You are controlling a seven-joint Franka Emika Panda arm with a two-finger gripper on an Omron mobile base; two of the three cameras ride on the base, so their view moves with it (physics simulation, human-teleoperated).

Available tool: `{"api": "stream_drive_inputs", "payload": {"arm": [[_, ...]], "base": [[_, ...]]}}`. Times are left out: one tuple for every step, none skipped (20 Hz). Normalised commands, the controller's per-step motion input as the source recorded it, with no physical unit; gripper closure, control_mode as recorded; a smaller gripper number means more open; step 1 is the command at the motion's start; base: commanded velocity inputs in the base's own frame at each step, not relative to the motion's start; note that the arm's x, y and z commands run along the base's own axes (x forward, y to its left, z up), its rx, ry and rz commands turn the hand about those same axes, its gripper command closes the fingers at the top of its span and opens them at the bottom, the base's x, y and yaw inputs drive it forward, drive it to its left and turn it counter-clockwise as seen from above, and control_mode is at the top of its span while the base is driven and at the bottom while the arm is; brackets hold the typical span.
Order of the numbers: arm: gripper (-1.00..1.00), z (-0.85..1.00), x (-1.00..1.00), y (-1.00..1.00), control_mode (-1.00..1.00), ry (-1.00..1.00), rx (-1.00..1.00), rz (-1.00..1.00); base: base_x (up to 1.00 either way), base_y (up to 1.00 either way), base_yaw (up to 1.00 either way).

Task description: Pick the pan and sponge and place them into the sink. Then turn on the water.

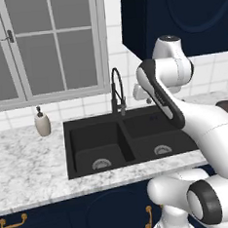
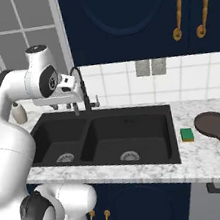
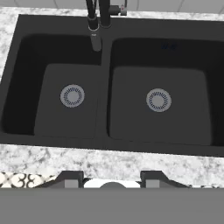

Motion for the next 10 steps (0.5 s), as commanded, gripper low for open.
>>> {"api": "stream_drive_inputs", "payload": {"arm": [[-1.0, 0.0, 0.0, 0.0, 1.0, 0.0, 0.0, 0.0], [-1.0, 0.0, 0.0, 0.0, 1.0, 0.0, 0.0, 0.0], [-1.0, 0.0, 0.0, 0.0, 1.0, 0.0, 0.0, 0.0], [-1.0, 0.0, 0.0, 0.0, 1.0, 0.0, 0.0, 0.0], [-1.0, 0.0, 0.0, 0.0, 1.0, 0.0, 0.0, 0.0], [-1.0, 0.0, 0.0, 0.0, 1.0, 0.0, 0.0, 0.0], [-1.0, 0.0, 0.0, 0.0, 1.0, 0.0, 0.0, 0.0], [-1.0, 0.0, 0.0, 0.0, 1.0, 0.0, 0.0, 0.0], [-1.0, 0.0, 0.0, 0.0, 1.0, 0.0, 0.0, 0.0], [-1.0, 0.0, 0.0, 0.0, 1.0, 0.0, 0.0, 0.0]], "base": [[0.0, 0.0, 0.0], [0.0, -0.05, 0.0], [0.0, -0.11, 0.0], [0.0, -0.19, 0.0], [0.0, -0.25, 0.0], [0.0, -0.31, 0.0], [0.0, -0.34, 0.0], [0.0, -0.36, 0.0], [0.0, -0.38, 0.0], [0.0, -0.39, 0.0]]}}
